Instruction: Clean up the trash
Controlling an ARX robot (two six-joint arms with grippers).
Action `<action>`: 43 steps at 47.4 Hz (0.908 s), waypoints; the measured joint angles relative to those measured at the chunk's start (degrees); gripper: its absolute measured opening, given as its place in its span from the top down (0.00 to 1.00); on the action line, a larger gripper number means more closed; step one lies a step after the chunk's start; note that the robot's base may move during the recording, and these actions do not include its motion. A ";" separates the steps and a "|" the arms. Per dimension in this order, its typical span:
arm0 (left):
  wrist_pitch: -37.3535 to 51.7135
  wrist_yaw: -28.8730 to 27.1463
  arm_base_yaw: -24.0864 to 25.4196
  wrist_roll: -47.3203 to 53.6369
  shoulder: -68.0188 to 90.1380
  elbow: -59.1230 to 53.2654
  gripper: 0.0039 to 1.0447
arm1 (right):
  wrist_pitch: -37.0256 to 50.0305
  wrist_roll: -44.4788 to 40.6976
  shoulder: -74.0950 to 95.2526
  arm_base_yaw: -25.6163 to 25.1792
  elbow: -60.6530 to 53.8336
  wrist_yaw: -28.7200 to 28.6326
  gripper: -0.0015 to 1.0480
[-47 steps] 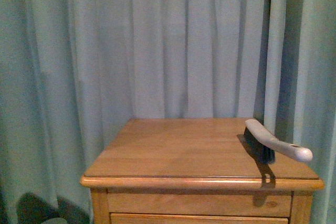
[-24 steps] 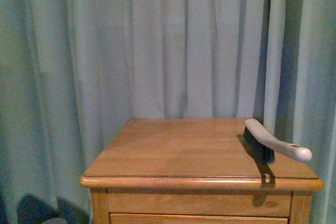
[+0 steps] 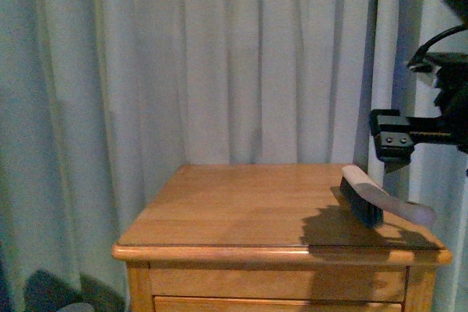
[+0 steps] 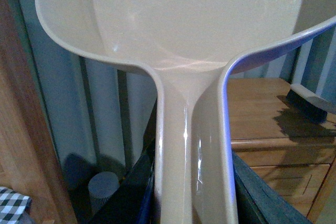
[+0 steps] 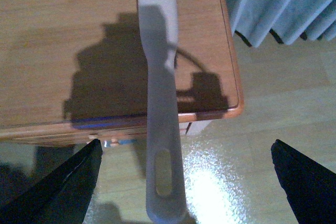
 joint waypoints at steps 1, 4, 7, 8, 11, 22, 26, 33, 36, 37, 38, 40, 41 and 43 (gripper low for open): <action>0.00 0.00 0.00 0.00 0.00 0.00 0.74 | -0.46 0.35 0.63 0.02 0.59 0.02 0.07; 0.00 0.00 0.00 0.00 0.00 0.00 0.74 | -2.60 1.68 3.43 0.00 3.37 -0.02 0.07; 0.00 0.00 0.00 0.00 0.00 0.00 0.74 | -4.44 3.17 6.80 0.00 6.56 0.02 0.07; 0.00 0.00 0.00 0.00 0.00 0.00 0.74 | -5.11 3.93 8.09 -0.02 7.82 0.00 0.07; 0.00 0.00 0.00 0.00 0.00 0.00 0.74 | -6.56 4.96 10.69 0.00 10.36 -0.04 0.07; 0.00 0.00 0.00 0.00 0.00 0.00 0.74 | -8.94 7.76 16.09 0.02 15.06 -0.77 0.07; 0.00 0.00 0.00 0.00 0.00 0.00 0.74 | -9.31 8.20 17.05 0.02 15.43 -0.96 0.07; 0.00 0.00 0.00 0.00 0.00 0.00 0.74 | -9.14 8.90 18.58 0.04 15.47 -1.18 0.07; 0.00 0.00 0.00 0.00 0.00 0.00 0.74 | -8.96 9.01 18.80 0.07 15.47 -1.14 0.16; 0.00 0.00 0.00 0.00 0.00 0.00 0.74 | -8.94 9.01 18.80 0.09 15.47 -1.16 0.18; 0.00 0.00 0.00 0.00 0.00 0.00 0.74 | -8.94 9.01 18.80 0.09 15.47 -1.16 0.21; 0.00 0.00 0.00 0.00 0.00 0.00 0.74 | -8.92 9.03 18.80 0.09 15.47 -1.16 0.25; 0.00 0.00 0.00 0.00 0.00 0.00 0.74 | -8.90 9.05 18.80 0.09 15.47 -1.16 0.29; 0.00 0.00 0.00 0.00 0.00 0.00 0.74 | -8.76 9.05 18.80 0.09 15.47 -1.18 0.34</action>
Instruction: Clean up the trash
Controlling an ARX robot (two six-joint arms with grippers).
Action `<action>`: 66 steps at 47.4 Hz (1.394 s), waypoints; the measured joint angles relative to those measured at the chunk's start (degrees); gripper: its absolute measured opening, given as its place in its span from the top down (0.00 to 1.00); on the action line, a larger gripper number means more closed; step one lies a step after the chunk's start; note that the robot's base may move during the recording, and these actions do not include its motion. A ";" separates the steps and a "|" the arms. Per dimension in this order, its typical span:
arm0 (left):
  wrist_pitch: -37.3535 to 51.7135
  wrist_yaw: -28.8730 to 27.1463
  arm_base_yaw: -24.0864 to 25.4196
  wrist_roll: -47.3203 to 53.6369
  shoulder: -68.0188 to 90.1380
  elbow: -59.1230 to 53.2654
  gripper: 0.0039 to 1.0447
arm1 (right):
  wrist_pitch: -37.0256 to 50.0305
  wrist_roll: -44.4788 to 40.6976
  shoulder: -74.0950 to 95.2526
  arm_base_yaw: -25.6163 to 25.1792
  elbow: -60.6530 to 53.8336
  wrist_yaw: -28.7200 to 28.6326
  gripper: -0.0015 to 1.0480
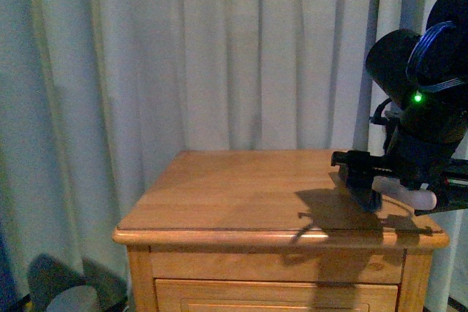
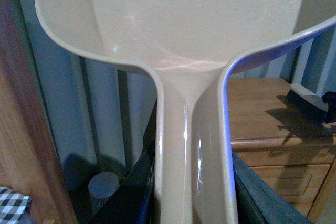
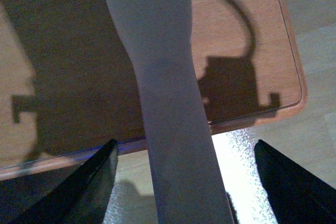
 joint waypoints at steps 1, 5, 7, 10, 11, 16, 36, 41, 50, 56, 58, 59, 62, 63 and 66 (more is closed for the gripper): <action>0.00 0.00 0.00 0.00 0.00 0.00 0.74 | 0.11 0.00 0.00 0.02 0.00 0.00 0.37; 0.00 0.00 0.00 0.00 0.00 0.00 0.74 | 0.42 0.00 0.00 0.04 -0.04 -0.02 0.52; 0.00 0.00 0.00 0.00 0.00 0.00 0.74 | 0.68 0.00 0.00 0.04 -0.09 -0.15 0.60; 0.00 0.00 0.00 0.00 0.00 0.00 0.74 | 1.07 -0.02 -0.02 0.04 -0.20 -0.17 0.68; 0.00 0.00 0.00 0.00 0.00 0.00 0.74 | 1.27 -0.07 -0.02 0.04 -0.26 -0.28 0.72; 0.00 0.00 0.00 0.00 0.00 0.00 0.74 | 2.32 -0.26 -0.09 0.04 -0.96 -0.39 0.81; 0.00 0.00 0.00 0.00 0.00 0.00 0.74 | 26.88 -12.50 -16.76 -0.20 -19.71 2.97 0.81; 0.00 0.00 0.00 0.00 0.00 0.00 0.74 | 34.10 -17.42 -24.70 -0.26 -27.04 2.51 0.82; 0.00 0.00 0.00 0.00 0.00 0.00 0.74 | 44.37 -23.61 -40.85 -0.90 -42.56 0.83 0.82; 0.00 0.00 0.00 0.00 0.00 0.00 0.74 | 46.49 -24.33 -55.21 -2.58 -54.05 0.57 0.82; 0.00 0.00 0.00 0.00 0.00 0.00 0.74 | 46.42 -24.28 -58.86 -2.91 -56.33 0.70 0.82; 0.00 0.00 0.00 0.00 0.00 0.00 0.74 | 46.42 -24.30 -60.61 -3.08 -57.35 0.76 0.82; 0.00 0.00 0.00 0.00 0.00 0.00 0.74 | 46.40 -24.28 -64.81 -3.48 -59.63 1.05 0.82; 0.00 0.00 0.00 0.00 0.00 0.00 0.74 | 46.25 -24.11 -66.40 -3.61 -60.41 1.18 0.82; 0.00 0.00 0.00 0.00 0.00 0.00 0.74 | 45.92 -23.96 -70.07 -3.65 -62.27 1.66 0.82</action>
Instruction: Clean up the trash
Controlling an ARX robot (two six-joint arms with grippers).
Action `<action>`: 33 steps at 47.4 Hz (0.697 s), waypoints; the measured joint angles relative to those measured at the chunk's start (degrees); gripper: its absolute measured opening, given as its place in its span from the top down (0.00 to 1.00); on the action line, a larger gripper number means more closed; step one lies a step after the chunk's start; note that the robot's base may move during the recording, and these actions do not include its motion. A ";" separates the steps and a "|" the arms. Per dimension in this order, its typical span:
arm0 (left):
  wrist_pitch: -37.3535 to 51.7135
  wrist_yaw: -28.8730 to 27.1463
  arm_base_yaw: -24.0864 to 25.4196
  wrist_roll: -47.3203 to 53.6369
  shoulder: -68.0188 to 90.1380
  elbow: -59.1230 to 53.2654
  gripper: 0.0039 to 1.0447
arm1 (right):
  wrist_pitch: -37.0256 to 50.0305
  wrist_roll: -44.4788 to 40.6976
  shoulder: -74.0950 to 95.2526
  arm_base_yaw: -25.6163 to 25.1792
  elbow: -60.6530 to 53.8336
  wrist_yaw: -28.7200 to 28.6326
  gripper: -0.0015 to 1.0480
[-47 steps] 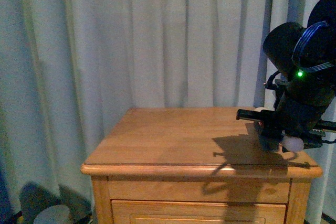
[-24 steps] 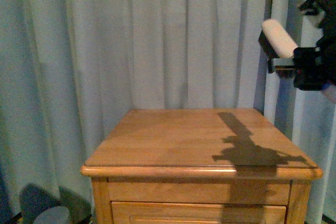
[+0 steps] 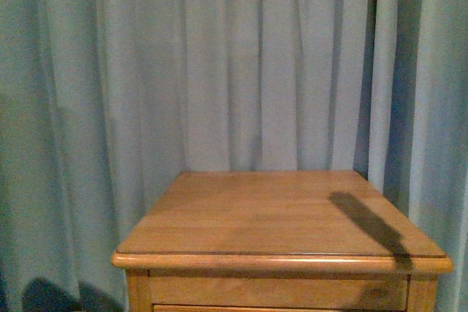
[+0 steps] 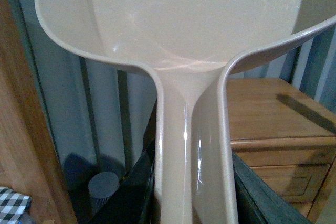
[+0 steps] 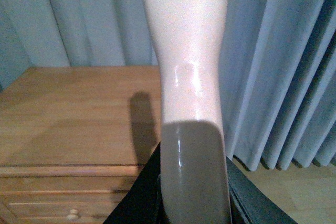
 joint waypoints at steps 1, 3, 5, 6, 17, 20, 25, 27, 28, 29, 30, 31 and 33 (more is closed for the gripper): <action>0.00 0.00 0.00 0.00 0.00 0.00 0.74 | 0.07 -0.04 -1.38 0.02 -0.79 0.55 0.82; 0.00 0.00 0.00 0.00 0.00 0.00 0.74 | 0.13 -0.02 -3.37 0.15 -1.99 1.25 0.82; 0.00 0.00 0.00 0.00 0.00 0.00 0.74 | -0.11 0.04 -5.70 0.44 -3.48 1.92 0.82; 0.00 0.00 0.00 0.00 0.00 0.00 0.74 | -0.11 0.04 -6.73 0.61 -4.20 2.36 0.82; 0.00 -0.02 0.00 0.00 0.00 0.00 0.74 | 0.83 -0.33 -13.81 2.08 -10.32 5.92 0.82; 0.00 0.00 0.00 0.00 0.00 0.00 0.74 | 0.87 -0.39 -14.99 1.84 -11.34 7.04 0.82; 0.00 0.00 0.00 0.00 0.00 0.00 0.74 | 0.90 -0.44 -15.37 1.29 -12.35 8.09 0.82; 0.00 0.00 0.00 0.00 0.00 0.00 0.74 | 0.90 -0.46 -15.39 1.29 -12.37 8.09 0.82; 0.00 0.00 0.00 0.00 0.00 0.00 0.74 | 0.90 -0.46 -15.39 1.29 -12.37 8.07 0.82; 0.00 0.00 0.00 0.00 0.00 0.00 0.74 | 0.90 -0.48 -15.39 1.29 -12.37 8.04 0.82; 0.00 0.00 0.00 0.00 0.00 0.00 0.74 | 0.90 -0.50 -15.39 1.29 -12.37 8.04 0.82; 0.00 0.00 0.00 0.00 0.00 0.00 0.74 | 0.90 -0.52 -15.39 1.29 -12.37 8.02 0.82; 0.00 0.00 0.00 0.00 0.00 0.00 0.74 | 0.90 -0.59 -15.39 1.29 -12.37 8.02 0.82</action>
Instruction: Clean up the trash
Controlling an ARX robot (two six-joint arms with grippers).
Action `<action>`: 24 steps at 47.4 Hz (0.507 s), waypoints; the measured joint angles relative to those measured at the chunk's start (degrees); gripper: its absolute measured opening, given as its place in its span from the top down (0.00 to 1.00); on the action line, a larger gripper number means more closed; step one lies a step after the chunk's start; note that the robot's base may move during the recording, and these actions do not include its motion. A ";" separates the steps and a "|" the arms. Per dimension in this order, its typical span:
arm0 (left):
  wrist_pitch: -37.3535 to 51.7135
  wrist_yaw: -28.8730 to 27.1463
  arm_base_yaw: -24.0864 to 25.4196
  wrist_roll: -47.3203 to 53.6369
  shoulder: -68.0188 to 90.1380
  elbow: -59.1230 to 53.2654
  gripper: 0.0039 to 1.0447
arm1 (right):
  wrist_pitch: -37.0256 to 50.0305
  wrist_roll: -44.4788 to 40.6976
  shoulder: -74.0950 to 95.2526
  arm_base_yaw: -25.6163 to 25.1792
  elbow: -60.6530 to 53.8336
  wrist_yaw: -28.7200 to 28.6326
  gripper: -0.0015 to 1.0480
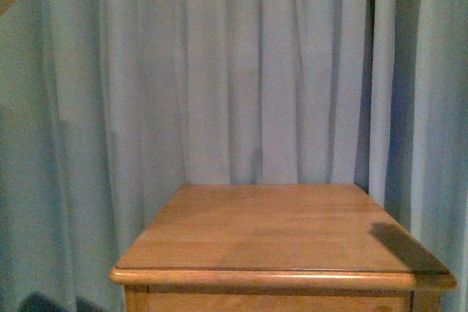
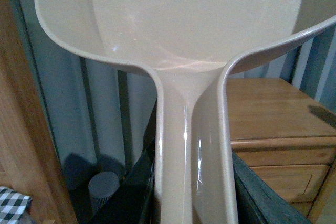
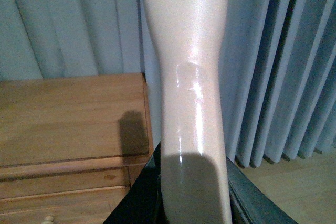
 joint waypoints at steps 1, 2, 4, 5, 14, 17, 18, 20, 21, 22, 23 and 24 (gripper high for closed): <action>0.00 0.00 0.00 0.00 0.00 0.00 0.74 | 0.00 0.00 0.00 0.00 0.00 0.00 0.82; 0.00 0.00 0.00 0.00 0.00 0.00 0.74 | 0.00 0.00 0.00 0.00 0.00 0.00 0.82; 0.00 0.00 0.00 0.00 0.00 0.00 0.74 | 0.00 -0.02 0.00 0.00 0.00 0.00 0.82; 0.00 0.00 0.00 0.00 0.00 0.00 0.74 | 0.00 -0.02 0.00 -0.02 0.00 0.02 0.82; 0.00 0.63 0.00 0.02 0.02 0.00 0.74 | 0.07 0.00 -0.59 -0.20 -0.02 0.52 0.82; 0.00 0.61 0.00 0.02 0.02 0.00 0.74 | 0.07 0.00 -0.61 -0.20 -0.02 0.50 0.82; 0.00 0.31 0.00 0.00 0.02 -0.09 0.74 | 0.07 0.00 -0.55 -0.20 -0.02 0.48 0.82; 0.00 -0.04 0.00 -0.02 -0.02 -0.13 0.74 | 0.07 0.00 -0.50 -0.20 -0.11 0.44 0.82; 0.07 -0.04 0.02 -0.04 -0.04 -0.11 0.74 | 0.07 0.00 -0.50 -0.20 -0.11 0.42 0.82; 0.11 -0.04 0.02 -0.02 -0.04 -0.11 0.74 | 0.07 -0.02 -0.48 -0.20 -0.11 0.39 0.82; 0.11 -0.02 0.02 -0.02 -0.04 -0.13 0.74 | 0.07 0.00 -0.46 -0.20 -0.11 0.37 0.82; 0.11 -0.04 0.02 -0.02 -0.04 -0.13 0.74 | 0.07 -0.02 -0.44 -0.20 -0.11 0.28 0.82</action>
